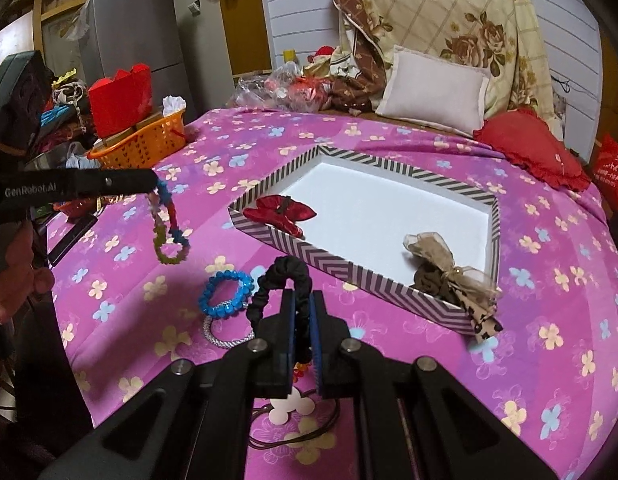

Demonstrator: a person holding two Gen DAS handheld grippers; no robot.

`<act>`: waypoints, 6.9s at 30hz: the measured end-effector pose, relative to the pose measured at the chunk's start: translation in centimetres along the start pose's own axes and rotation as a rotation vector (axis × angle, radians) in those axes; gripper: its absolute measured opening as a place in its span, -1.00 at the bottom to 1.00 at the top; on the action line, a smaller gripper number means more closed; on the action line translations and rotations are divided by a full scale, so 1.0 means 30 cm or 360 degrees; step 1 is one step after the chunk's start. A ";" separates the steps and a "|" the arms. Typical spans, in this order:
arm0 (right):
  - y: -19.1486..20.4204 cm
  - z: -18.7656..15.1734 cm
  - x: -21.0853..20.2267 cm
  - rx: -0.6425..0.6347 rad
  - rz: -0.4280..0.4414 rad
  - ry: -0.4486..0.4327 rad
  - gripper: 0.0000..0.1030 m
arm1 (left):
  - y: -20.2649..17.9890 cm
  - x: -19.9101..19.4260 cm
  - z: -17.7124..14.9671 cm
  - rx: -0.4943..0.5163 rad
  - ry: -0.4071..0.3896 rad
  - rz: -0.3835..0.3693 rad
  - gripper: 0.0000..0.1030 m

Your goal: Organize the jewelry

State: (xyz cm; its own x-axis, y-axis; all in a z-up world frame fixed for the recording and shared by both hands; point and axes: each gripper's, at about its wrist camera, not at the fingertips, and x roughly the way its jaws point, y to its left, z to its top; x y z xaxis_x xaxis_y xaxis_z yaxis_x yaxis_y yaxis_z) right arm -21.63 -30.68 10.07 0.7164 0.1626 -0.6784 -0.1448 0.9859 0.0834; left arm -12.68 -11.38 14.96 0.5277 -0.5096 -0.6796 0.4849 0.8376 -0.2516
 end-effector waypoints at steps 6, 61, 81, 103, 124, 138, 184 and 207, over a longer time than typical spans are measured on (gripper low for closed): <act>-0.009 0.013 -0.006 0.0016 -0.0013 -0.0013 -0.87 | -0.018 -0.006 0.029 0.0031 -0.0026 0.0031 -1.00; -0.303 0.183 0.328 0.0283 -0.0118 0.0089 -0.87 | -0.069 0.501 0.229 0.0103 0.0144 0.0244 -1.00; -0.332 0.106 0.497 0.0282 -0.0189 0.0286 -0.86 | -0.003 0.635 0.114 0.0061 0.0279 0.0339 -1.00; -0.163 0.073 0.133 0.0270 -0.0195 0.0012 0.35 | -0.039 0.347 0.050 0.0074 0.0065 0.0429 -0.61; -0.061 -0.128 -0.048 0.0356 -0.0287 0.0069 0.49 | -0.077 0.105 -0.181 0.0080 0.0000 0.0492 -0.61; 0.021 -0.152 -0.141 0.0308 -0.0308 0.0030 0.61 | -0.088 -0.018 -0.264 0.0095 -0.0048 0.0526 -0.61; -0.034 -0.220 -0.039 0.0253 -0.0241 0.0138 0.61 | 0.032 0.124 -0.310 -0.0093 0.0210 0.0350 -0.61; 0.000 -0.122 0.296 -0.0043 -0.0113 0.0369 -0.12 | 0.088 0.325 -0.217 -0.0109 0.0391 0.0316 -0.61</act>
State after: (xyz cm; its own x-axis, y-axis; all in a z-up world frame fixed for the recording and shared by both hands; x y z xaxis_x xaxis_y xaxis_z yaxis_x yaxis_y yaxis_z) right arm -17.77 -29.36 1.38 0.5502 0.0768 -0.8315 -0.1203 0.9927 0.0122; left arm -10.80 -12.85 3.19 0.4192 -0.2789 -0.8640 0.3366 0.9316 -0.1374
